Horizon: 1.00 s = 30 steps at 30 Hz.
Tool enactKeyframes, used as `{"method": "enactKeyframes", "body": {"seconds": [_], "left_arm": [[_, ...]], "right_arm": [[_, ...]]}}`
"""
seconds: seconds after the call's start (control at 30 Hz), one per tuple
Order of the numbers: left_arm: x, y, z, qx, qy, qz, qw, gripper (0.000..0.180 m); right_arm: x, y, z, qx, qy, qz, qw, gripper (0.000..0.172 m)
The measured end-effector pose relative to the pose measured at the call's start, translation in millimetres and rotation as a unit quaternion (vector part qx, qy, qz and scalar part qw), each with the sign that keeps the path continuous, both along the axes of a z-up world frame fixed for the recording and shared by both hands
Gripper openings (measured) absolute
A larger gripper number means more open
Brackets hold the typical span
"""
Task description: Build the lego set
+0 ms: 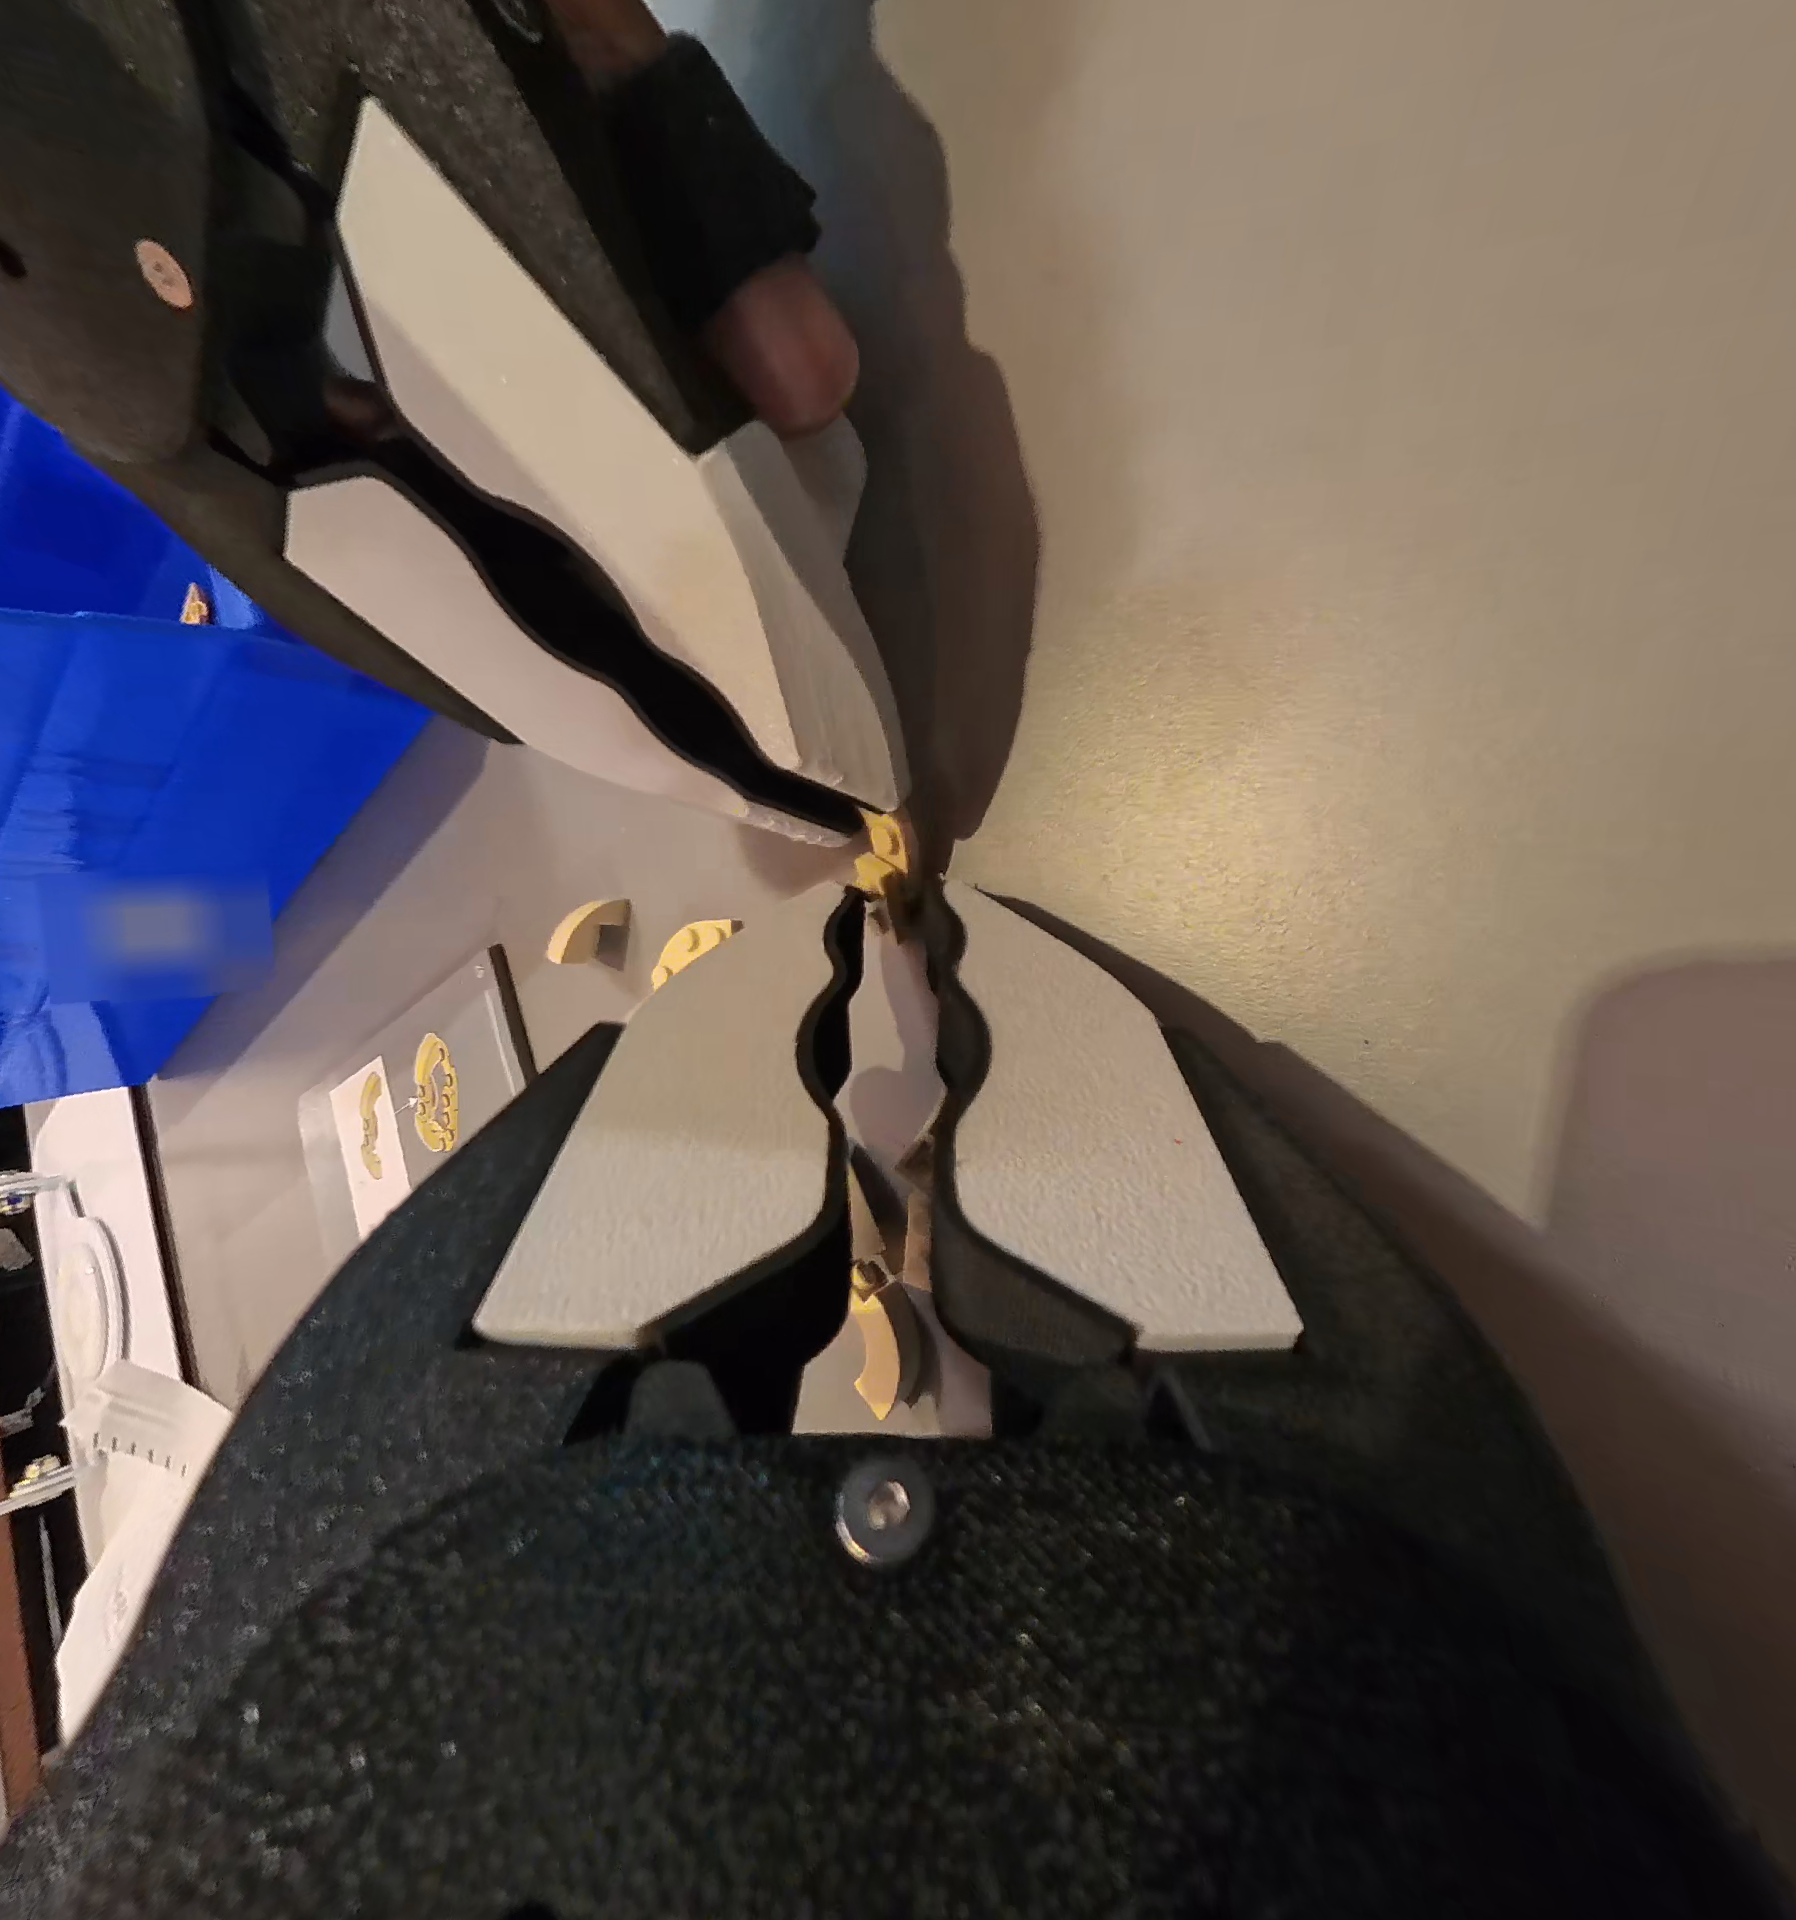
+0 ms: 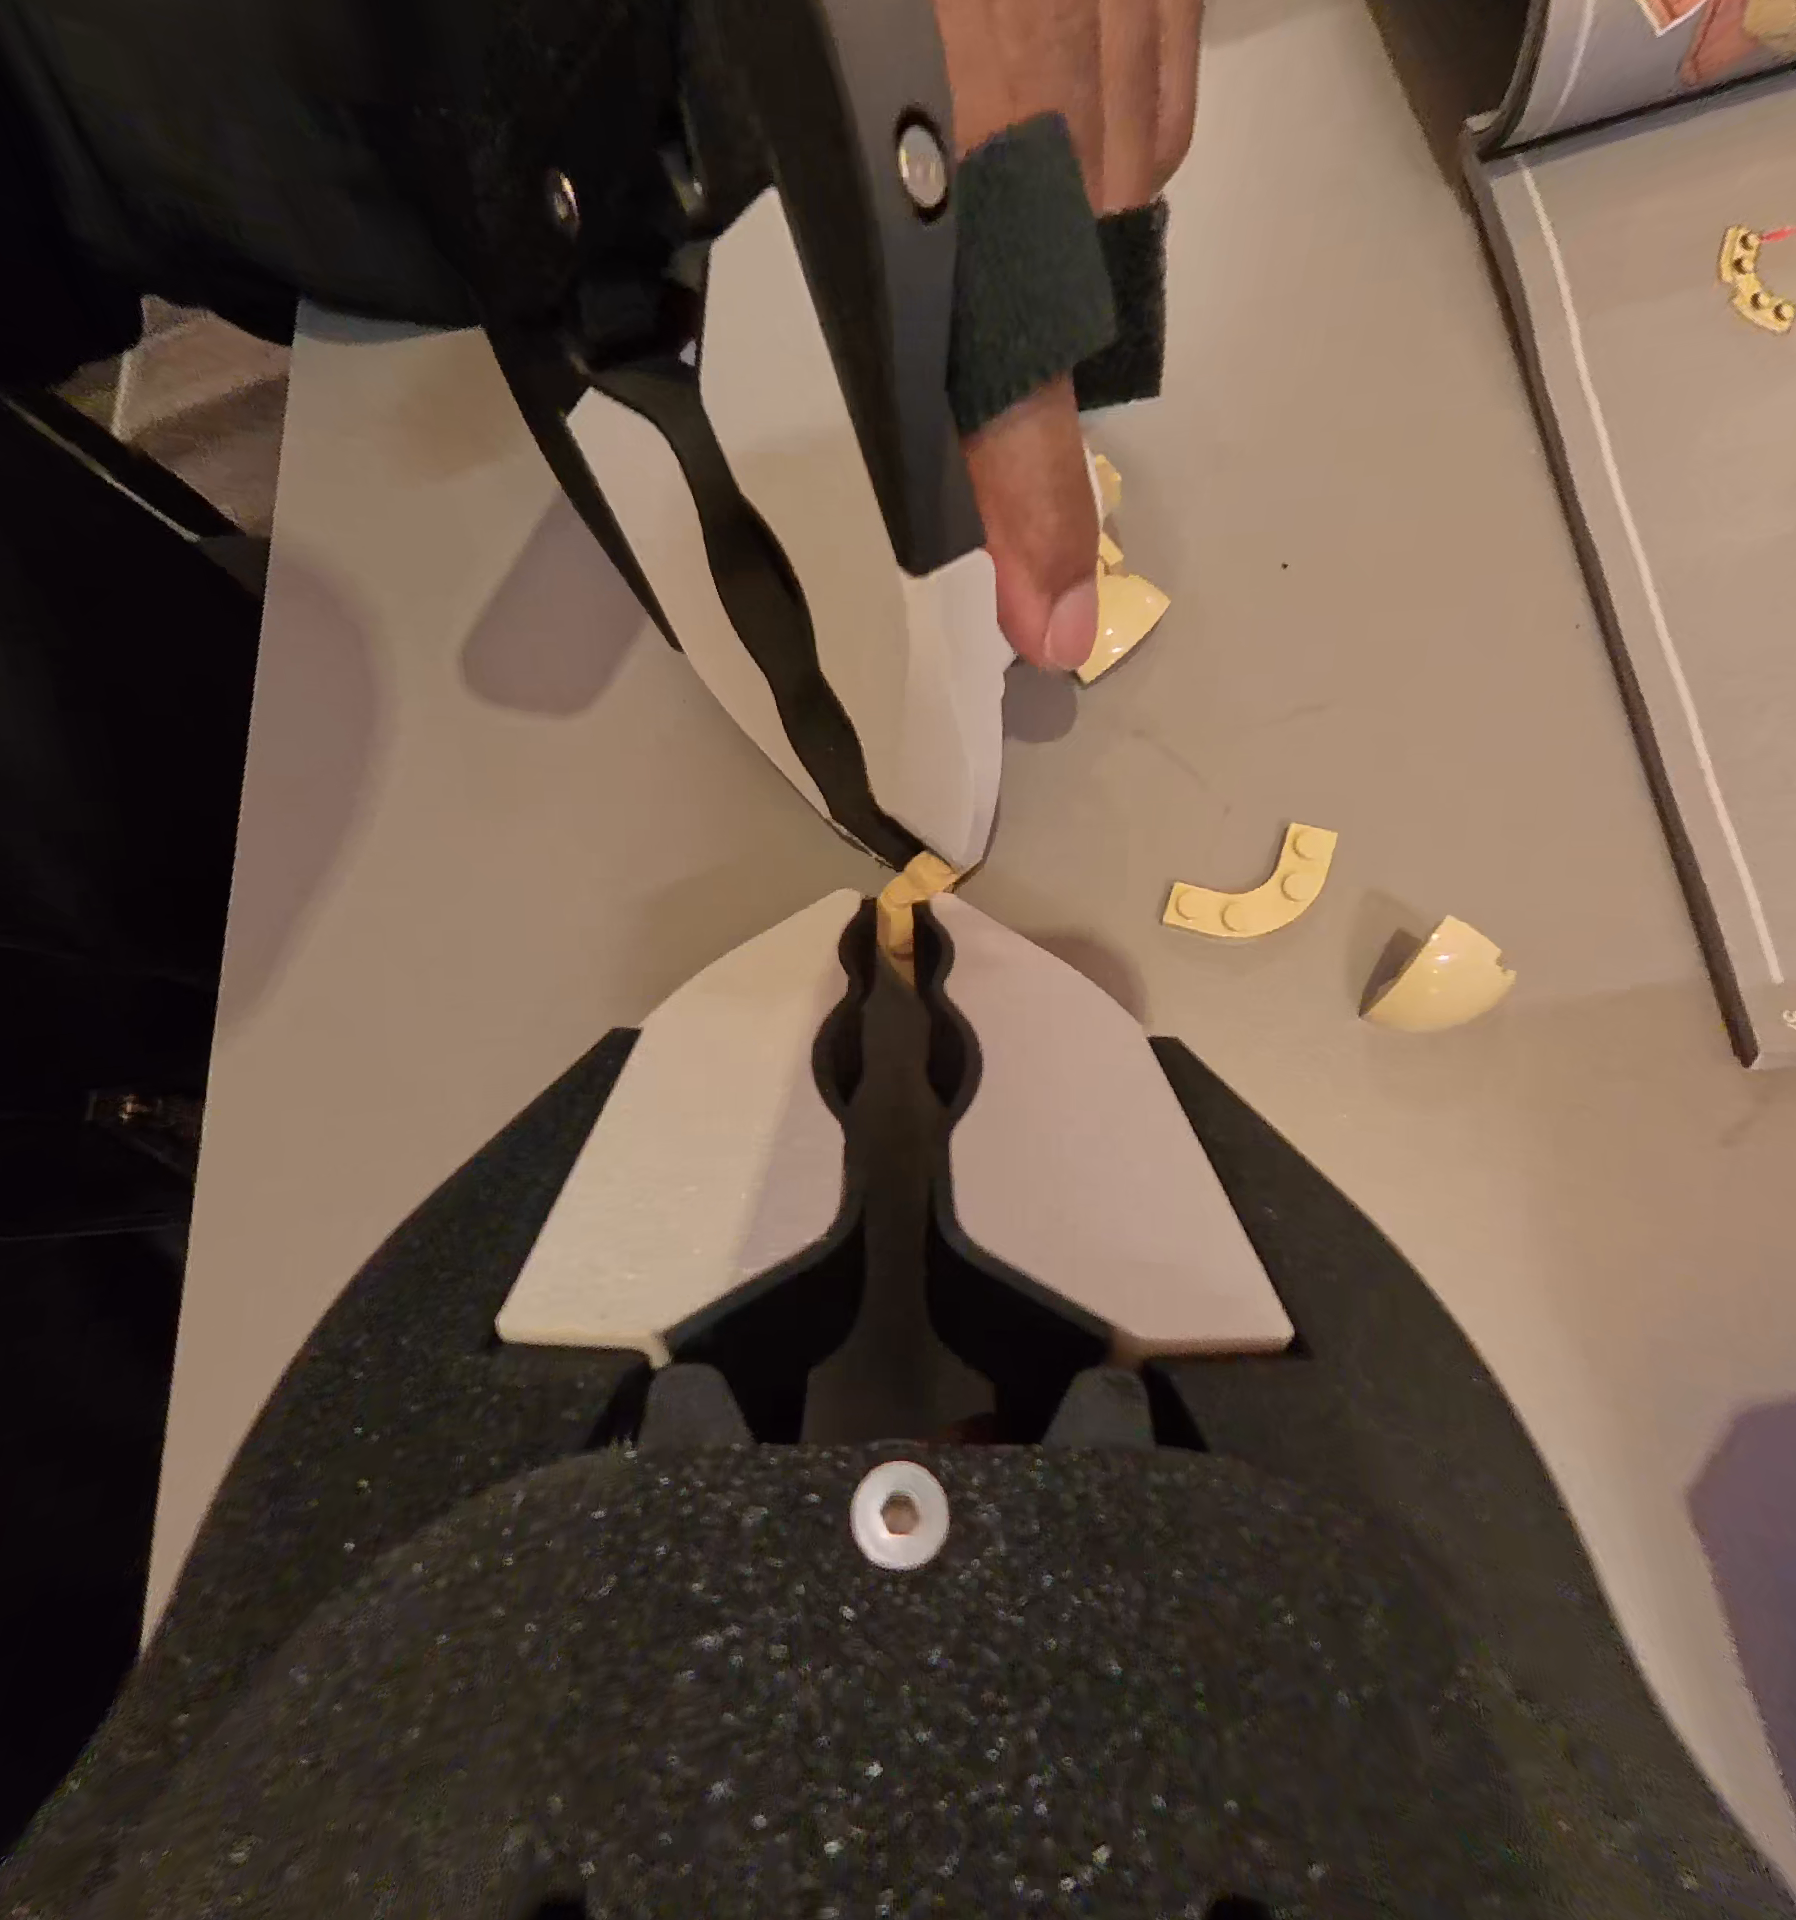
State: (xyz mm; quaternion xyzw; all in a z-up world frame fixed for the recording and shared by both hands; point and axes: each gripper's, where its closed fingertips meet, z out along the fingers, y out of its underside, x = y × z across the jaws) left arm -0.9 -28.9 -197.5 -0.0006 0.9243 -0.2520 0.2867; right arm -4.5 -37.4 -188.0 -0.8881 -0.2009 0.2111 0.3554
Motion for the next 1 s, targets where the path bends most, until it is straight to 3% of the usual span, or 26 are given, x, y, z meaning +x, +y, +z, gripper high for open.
{"method": "enactKeyframes", "body": {"seconds": [0.43, 0.63, 0.77, 1.0], "left_arm": [[2, 1, 0, -0.015, -0.004, 0.008, 1.000, 0.009], [1, 3, 1, -0.035, 0.015, 0.025, 0.999, 0.015], [2, 3, 1, -0.048, 0.035, 0.042, 0.997, 0.017], [5, -1, 0, -0.064, 0.107, 0.041, 0.991, 0.024]], "right_arm": [[4, -1, 3, 0.013, 0.002, -0.009, 1.000, 0.000], [5, -4, 4, 0.059, -0.085, 0.018, 0.994, 0.000], [-3, -15, 1, 0.082, -0.140, 0.077, 0.984, 0.000], [-6, -27, -8, 0.073, -0.162, 0.118, 0.977, 0.000]]}}
